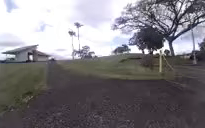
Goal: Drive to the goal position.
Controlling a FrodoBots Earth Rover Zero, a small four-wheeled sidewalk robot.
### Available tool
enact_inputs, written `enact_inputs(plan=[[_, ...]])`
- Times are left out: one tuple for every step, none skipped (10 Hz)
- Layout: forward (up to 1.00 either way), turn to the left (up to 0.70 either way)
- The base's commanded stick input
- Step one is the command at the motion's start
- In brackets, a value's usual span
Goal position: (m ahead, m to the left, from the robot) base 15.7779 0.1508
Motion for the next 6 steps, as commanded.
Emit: enact_inputs(plan=[[0.5,0.5],[0.5,0.28],[0.5,0.0],[0.5,0.0],[0.5,0.0],[0.5,0.0]])
